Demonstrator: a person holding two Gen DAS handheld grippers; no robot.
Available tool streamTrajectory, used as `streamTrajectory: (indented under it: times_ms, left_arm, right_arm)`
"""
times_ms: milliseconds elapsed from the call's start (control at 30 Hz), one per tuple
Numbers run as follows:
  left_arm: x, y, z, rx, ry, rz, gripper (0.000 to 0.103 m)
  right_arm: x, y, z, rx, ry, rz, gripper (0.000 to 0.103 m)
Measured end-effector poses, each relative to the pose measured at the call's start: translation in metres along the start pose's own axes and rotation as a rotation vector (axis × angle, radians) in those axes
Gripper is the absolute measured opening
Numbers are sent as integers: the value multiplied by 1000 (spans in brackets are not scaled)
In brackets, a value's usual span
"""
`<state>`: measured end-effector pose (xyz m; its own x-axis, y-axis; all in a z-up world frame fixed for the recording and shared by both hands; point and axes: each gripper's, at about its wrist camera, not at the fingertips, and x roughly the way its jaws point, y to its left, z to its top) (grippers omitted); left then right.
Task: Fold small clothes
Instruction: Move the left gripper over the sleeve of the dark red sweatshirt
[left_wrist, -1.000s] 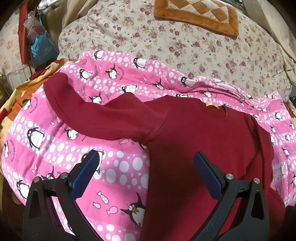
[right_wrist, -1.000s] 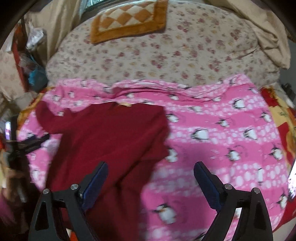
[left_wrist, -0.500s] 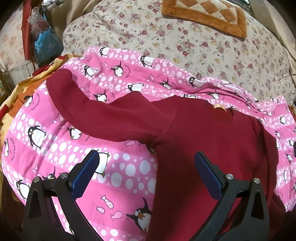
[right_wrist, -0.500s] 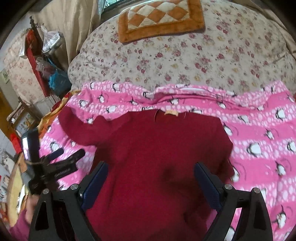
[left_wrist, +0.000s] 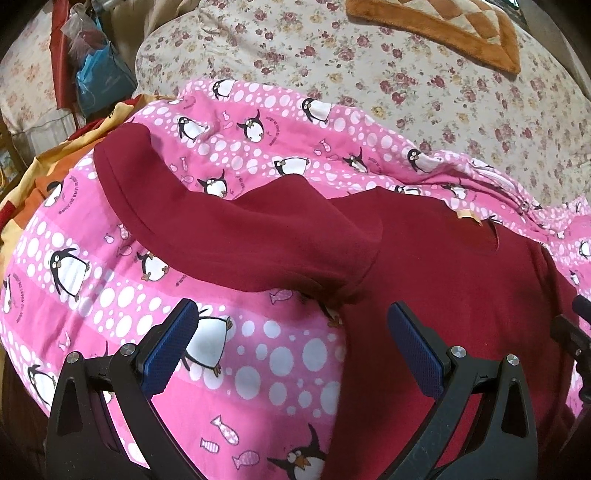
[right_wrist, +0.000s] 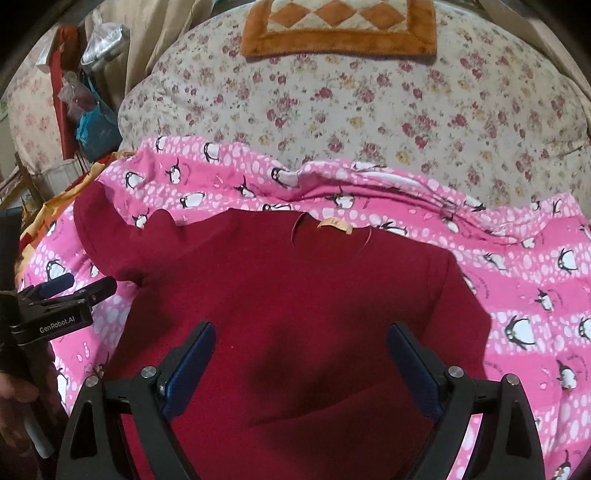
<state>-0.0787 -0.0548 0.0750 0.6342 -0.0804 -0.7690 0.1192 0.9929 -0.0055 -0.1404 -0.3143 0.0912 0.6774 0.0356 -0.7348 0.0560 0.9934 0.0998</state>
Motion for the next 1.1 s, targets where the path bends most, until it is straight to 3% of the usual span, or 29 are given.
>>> streamTrajectory:
  times_ms: [400, 767, 1033, 1100]
  left_arm:
    - [20, 16, 15, -20, 4, 53, 102]
    - [50, 97, 62, -151, -17, 258, 102]
    - [74, 142, 88, -212, -6, 357, 102]
    - [80, 147, 93, -214, 4, 361, 95]
  right_arm:
    - [40, 7, -7, 20, 47, 28, 92]
    - [52, 10, -10, 6, 87, 61, 92]
    - [58, 10, -12, 2, 111, 73, 92]
    - [59, 9, -12, 4, 117, 75, 92]
